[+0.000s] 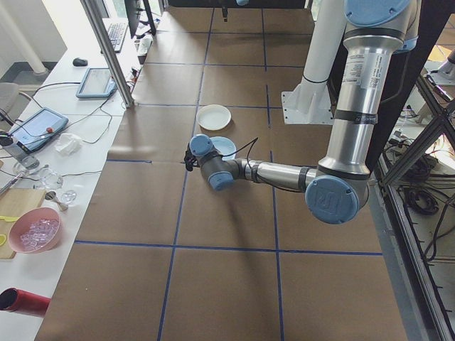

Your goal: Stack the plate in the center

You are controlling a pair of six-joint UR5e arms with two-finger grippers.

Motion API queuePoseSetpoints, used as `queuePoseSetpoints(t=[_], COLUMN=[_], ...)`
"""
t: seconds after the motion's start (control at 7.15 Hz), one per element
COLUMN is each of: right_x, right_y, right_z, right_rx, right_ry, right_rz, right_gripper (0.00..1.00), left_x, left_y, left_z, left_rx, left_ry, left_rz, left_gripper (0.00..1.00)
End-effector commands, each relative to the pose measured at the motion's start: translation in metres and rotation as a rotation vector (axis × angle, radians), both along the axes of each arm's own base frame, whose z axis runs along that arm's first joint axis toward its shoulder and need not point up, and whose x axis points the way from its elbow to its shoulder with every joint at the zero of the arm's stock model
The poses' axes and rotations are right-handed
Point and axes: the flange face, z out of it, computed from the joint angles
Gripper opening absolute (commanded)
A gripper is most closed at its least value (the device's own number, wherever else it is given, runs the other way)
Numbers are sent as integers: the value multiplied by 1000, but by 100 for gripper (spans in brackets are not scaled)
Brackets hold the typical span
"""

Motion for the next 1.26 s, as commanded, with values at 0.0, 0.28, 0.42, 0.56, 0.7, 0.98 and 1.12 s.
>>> queuePoseSetpoints(t=[0.0,0.28,0.42,0.56,0.7,0.98,1.12], right_x=[0,0,0,0,0,0,0], right_y=[0,0,0,0,0,0,0], right_z=[0,0,0,0,0,0,0], right_rx=[0,0,0,0,0,0,0], right_ry=[0,0,0,0,0,0,0], right_rz=[0,0,0,0,0,0,0], right_gripper=[100,100,100,100,100,100,100], left_x=[0,1,1,1,1,3,3], left_y=[0,-1,-1,-1,-1,-3,-3], left_z=[0,-1,-1,-1,-1,-4,-4], left_rx=[7,13,13,15,13,20,21], left_ry=[5,4,3,4,3,7,7], left_rz=[0,-3,-4,-4,-4,-4,-3], left_gripper=[0,0,0,0,20,52,62])
